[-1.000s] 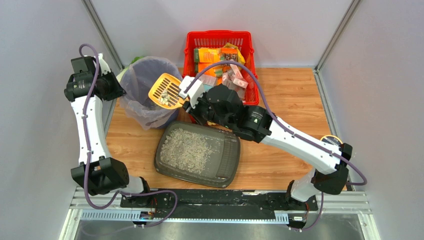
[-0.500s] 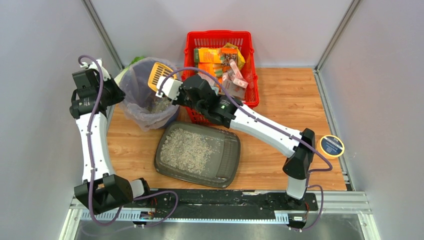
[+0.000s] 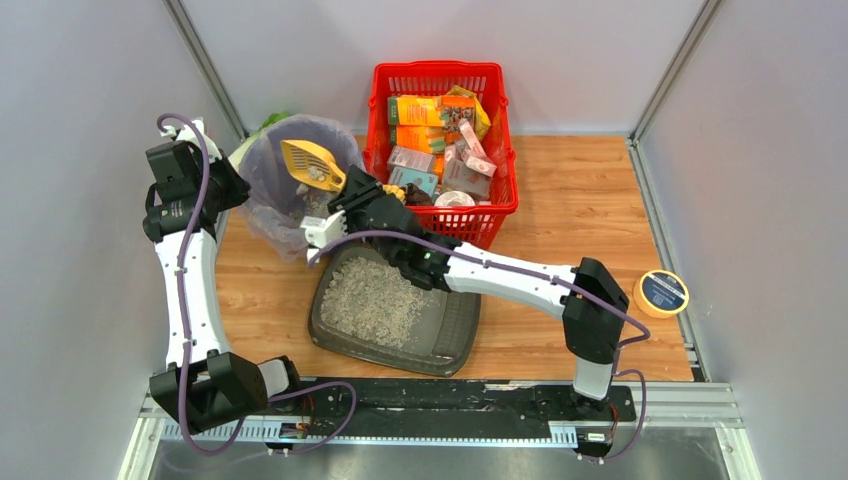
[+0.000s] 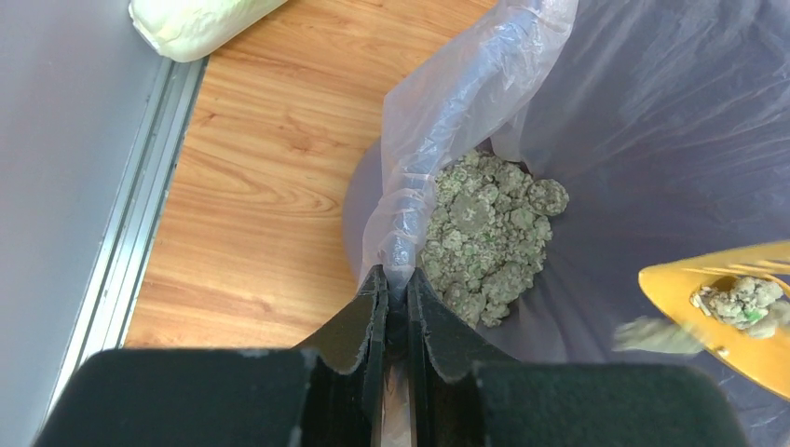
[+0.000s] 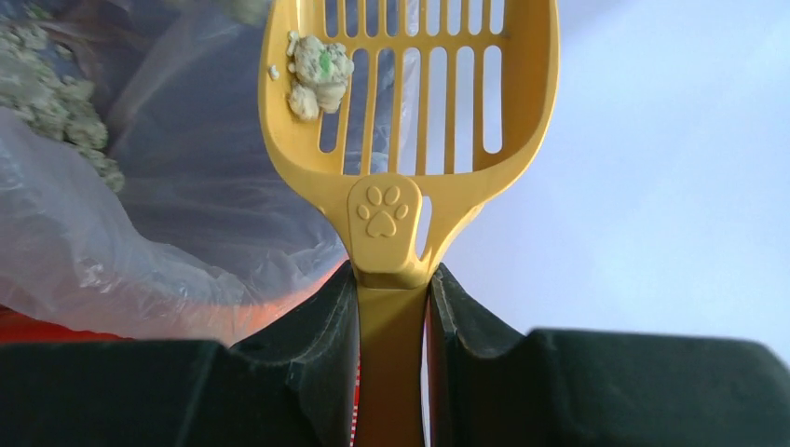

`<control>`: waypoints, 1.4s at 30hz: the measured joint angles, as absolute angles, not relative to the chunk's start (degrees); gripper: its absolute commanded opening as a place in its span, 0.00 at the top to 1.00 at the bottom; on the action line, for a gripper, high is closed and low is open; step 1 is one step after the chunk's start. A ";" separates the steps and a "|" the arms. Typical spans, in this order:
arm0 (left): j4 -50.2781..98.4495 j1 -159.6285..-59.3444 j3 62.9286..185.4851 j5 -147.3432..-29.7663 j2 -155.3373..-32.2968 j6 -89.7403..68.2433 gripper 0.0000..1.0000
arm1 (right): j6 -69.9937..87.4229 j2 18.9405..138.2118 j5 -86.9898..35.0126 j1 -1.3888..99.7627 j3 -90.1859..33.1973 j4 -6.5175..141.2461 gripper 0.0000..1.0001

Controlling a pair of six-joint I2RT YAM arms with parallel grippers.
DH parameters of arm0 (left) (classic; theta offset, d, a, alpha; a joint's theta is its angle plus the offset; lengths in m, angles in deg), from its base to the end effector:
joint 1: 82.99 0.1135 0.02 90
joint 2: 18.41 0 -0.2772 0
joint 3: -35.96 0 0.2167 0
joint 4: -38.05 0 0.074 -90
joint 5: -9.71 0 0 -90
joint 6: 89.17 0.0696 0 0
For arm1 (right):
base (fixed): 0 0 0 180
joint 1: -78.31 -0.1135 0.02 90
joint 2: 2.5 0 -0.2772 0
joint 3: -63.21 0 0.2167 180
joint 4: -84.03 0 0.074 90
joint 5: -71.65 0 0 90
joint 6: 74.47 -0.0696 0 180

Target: Clean the litter box

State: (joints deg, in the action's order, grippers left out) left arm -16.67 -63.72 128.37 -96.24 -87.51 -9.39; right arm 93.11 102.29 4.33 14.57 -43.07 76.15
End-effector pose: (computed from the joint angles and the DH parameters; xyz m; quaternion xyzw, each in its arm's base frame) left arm 0.2332 0.0613 0.3848 -0.1542 0.8525 -0.0824 0.4926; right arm 0.2208 0.3870 0.3718 -0.6462 0.3657 -0.2243 0.6312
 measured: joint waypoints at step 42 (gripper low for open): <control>-16.32 -63.72 128.20 -96.30 -87.51 -9.41 1.00 | 106.68 98.27 2.73 13.21 -30.09 107.47 1.00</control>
State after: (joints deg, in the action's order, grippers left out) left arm -16.32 -63.72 128.20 -96.30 -87.51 -9.41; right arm 106.68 98.27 2.73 13.21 -30.09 107.47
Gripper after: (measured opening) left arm 0.151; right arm 0.298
